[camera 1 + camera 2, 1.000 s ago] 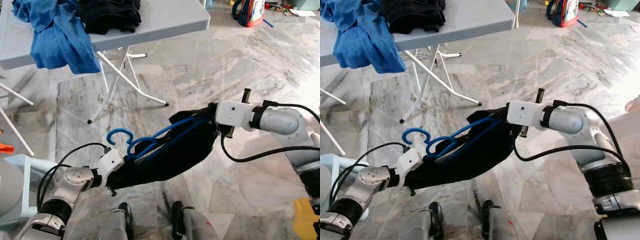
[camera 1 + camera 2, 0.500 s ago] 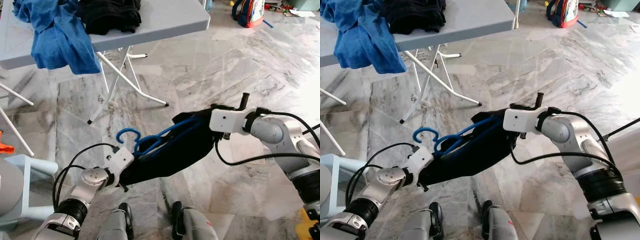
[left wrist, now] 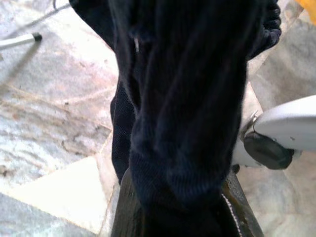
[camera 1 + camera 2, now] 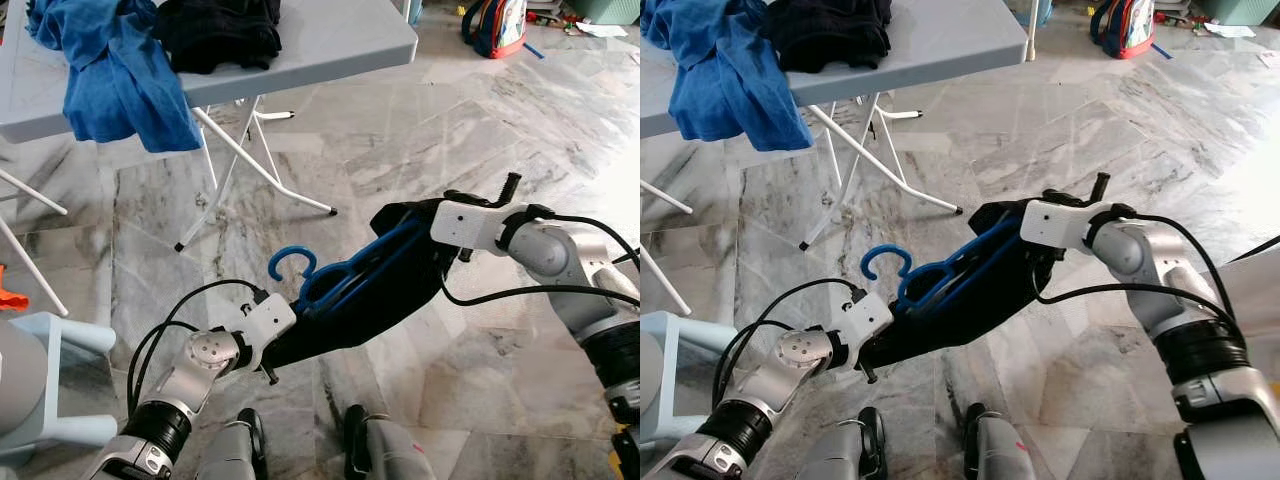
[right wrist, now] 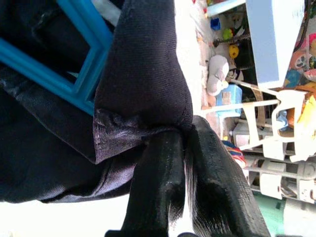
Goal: Hang hanger
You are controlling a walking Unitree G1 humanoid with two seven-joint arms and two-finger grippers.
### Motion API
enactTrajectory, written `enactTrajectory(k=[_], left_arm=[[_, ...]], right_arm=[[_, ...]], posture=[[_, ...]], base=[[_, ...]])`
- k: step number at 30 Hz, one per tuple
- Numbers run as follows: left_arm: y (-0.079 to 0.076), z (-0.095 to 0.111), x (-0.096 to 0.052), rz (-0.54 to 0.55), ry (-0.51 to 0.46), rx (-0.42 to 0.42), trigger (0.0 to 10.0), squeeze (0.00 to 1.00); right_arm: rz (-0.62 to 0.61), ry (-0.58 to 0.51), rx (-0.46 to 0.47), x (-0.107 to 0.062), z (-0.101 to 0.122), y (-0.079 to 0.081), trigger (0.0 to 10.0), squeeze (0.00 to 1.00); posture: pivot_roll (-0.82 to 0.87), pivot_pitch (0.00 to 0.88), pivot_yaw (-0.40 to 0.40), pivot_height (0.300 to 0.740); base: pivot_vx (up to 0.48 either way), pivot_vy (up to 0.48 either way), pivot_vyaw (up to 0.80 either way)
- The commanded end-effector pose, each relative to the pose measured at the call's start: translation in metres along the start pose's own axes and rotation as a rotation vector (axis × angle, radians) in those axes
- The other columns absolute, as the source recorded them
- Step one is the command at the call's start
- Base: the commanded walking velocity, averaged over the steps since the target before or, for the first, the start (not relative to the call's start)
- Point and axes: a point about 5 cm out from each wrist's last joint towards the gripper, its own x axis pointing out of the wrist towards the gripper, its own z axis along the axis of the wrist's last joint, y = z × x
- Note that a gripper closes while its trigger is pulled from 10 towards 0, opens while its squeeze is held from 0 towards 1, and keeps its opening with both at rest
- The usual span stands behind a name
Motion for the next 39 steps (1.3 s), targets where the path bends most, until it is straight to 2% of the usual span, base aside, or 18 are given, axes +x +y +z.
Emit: enactTrajectory(k=[1,2,4,5,6,8,9,13,14,16,17,18,19,21,23,26,29,39], left_arm=[[-0.01,0.033,0.011,-0.032,-0.102,0.084,8.3,0.0],[-0.009,0.035,0.011,-0.026,-0.101,0.092,9.3,0.0],[-0.009,0.037,0.011,-0.024,-0.101,0.098,10.0,0.0],[-0.009,0.037,0.011,-0.028,-0.096,0.107,8.9,0.0],[-0.008,0.036,0.01,-0.031,-0.091,0.112,8.4,0.0],[-0.008,0.034,0.009,-0.038,-0.081,0.115,8.4,0.0],[-0.008,0.032,0.009,-0.044,-0.072,0.113,5.4,0.0],[-0.01,0.016,0.006,-0.058,-0.017,0.1,4.0,0.0],[-0.011,0.008,0.005,-0.06,0.011,0.087,3.1,0.0],[-0.011,0.005,0.005,-0.06,0.02,0.086,3.1,0.0],[-0.012,-0.001,0.004,-0.06,0.039,0.083,2.6,0.0],[-0.012,-0.001,0.004,-0.06,0.039,0.083,2.6,0.0],[-0.013,-0.005,0.003,-0.06,0.053,0.081,1.6,0.0],[-0.014,-0.006,0.003,-0.059,0.054,0.076,1.6,0.0],[-0.013,-0.007,0.003,-0.05,0.052,0.067,0.2,0.0],[-0.009,-0.007,0.002,-0.028,0.055,0.069,0.0,0.0],[0.004,-0.006,-0.001,0.055,0.056,0.098,0.0,0.0],[0.004,-0.006,-0.001,0.055,0.056,0.098,0.0,0.0]], right_arm=[[0.097,-0.131,0.001,0.009,0.026,0.023,0.0,0.0],[0.101,-0.139,-0.005,0.01,0.029,0.025,0.0,0.0],[0.109,-0.14,-0.007,0.011,0.028,0.027,0.0,0.0],[0.103,-0.117,-0.007,0.01,0.022,0.024,0.0,0.0],[0.096,-0.102,-0.009,0.01,0.018,0.022,0.0,0.0],[0.08,-0.072,-0.011,0.008,0.01,0.016,0.0,0.0],[0.065,-0.057,-0.011,0.007,0.006,0.011,0.0,0.0],[0.009,0.003,-0.012,0.002,-0.011,-0.011,0.0,0.0],[-0.011,0.018,-0.012,0.0,-0.015,-0.019,0.0,0.0],[-0.018,0.021,-0.012,0.0,-0.016,-0.021,0.0,0.0],[-0.032,0.023,-0.015,-0.001,-0.016,-0.027,0.0,0.0],[-0.032,0.023,-0.015,-0.001,-0.016,-0.027,0.0,0.0],[-0.043,0.024,-0.018,-0.001,-0.017,-0.032,0.0,0.0],[-0.046,0.027,-0.019,-0.001,-0.017,-0.033,0.0,0.0],[-0.059,0.033,-0.02,-0.002,-0.02,-0.038,0.0,0.0],[-0.069,0.032,-0.016,-0.003,-0.021,-0.041,0.0,0.0],[-0.083,-0.048,0.088,-0.005,-0.014,-0.048,0.0,0.0],[-0.083,-0.048,0.088,-0.005,-0.014,-0.048,0.0,0.0]], posture=[[-0.17,0.264,0.003,0.74],[-0.17,0.265,0.006,0.74],[-0.17,0.266,0.006,0.74],[-0.16,0.266,0.008,0.74],[-0.16,0.266,0.008,0.74],[-0.17,0.266,0.01,0.74],[-0.17,0.266,0.011,0.74],[-0.17,0.265,0.015,0.74],[-0.17,0.265,0.015,0.74],[-0.17,0.266,0.015,0.74],[-0.17,0.266,0.015,0.74],[-0.17,0.266,0.015,0.74],[-0.17,0.266,0.016,0.74],[-0.17,0.266,0.016,0.74],[-0.17,0.266,0.013,0.74],[-0.17,0.267,0.011,0.74],[-0.16,0.268,0.011,0.74],[-0.16,0.268,0.011,0.74]], base=[[0.0,0.0,0.0],[0.0,0.0,0.0],[0.0,0.0,0.0],[0.0,0.0,0.0],[0.0,0.0,0.0],[0.0,0.0,0.0],[0.0,0.0,0.0],[0.0,0.0,0.0],[0.0,0.0,0.0],[0.0,0.0,0.0],[0.0,0.0,0.0],[0.0,0.0,0.0],[0.0,0.0,0.0],[0.0,0.0,0.0],[0.0,0.0,0.0],[0.0,0.0,0.0],[0.0,0.0,0.0],[0.0,0.0,0.0]])
